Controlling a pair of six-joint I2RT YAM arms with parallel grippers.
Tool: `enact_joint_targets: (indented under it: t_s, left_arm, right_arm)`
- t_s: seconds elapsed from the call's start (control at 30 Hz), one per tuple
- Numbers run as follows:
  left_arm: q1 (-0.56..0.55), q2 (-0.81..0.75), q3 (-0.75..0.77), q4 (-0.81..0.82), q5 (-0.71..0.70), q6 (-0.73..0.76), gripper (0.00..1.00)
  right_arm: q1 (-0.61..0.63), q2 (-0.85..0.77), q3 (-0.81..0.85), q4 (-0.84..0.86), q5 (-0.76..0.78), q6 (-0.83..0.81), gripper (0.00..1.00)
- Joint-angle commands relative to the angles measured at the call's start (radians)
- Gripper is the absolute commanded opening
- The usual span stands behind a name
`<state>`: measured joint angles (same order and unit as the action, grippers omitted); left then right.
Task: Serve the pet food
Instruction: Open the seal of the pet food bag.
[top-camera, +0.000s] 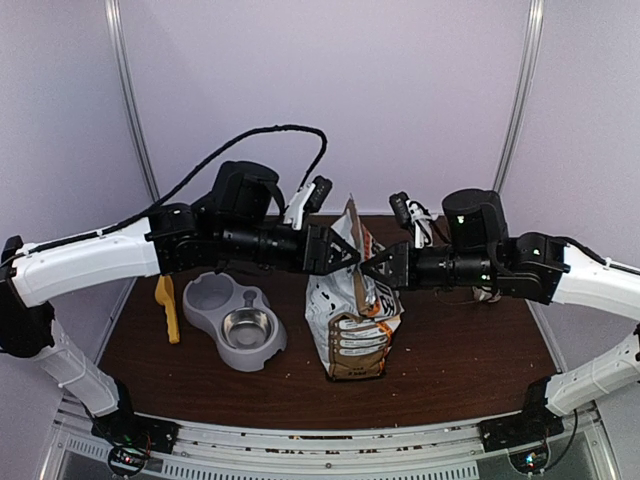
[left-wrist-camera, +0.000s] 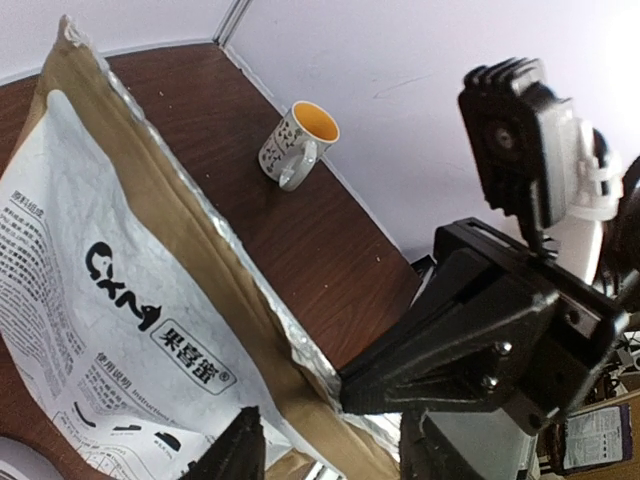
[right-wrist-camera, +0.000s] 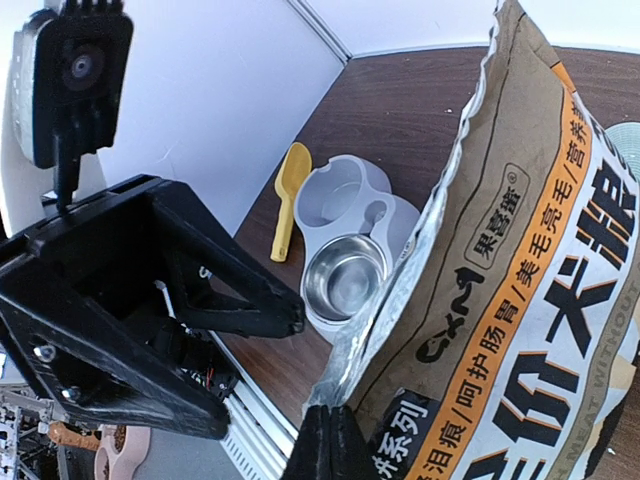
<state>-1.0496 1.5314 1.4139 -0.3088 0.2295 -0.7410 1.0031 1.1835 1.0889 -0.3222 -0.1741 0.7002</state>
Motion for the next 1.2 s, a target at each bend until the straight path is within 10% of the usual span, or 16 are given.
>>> enact_joint_targets:
  t_s: [0.0, 0.4, 1.17]
  left_arm:
    - [-0.004, -0.088, -0.053, 0.084, -0.063, 0.008, 0.54]
    - [-0.048, -0.056, -0.01, 0.057, -0.074, 0.004, 0.65]
    - [-0.069, -0.005, 0.044, 0.029, -0.102, -0.021, 0.55]
  right_arm:
    - [0.009, 0.005, 0.004, 0.059, -0.097, 0.021, 0.0]
    - [-0.033, -0.128, -0.058, -0.006, -0.024, 0.042, 0.42]
    - [-0.077, -0.1, -0.15, 0.197, -0.19, 0.14, 0.27]
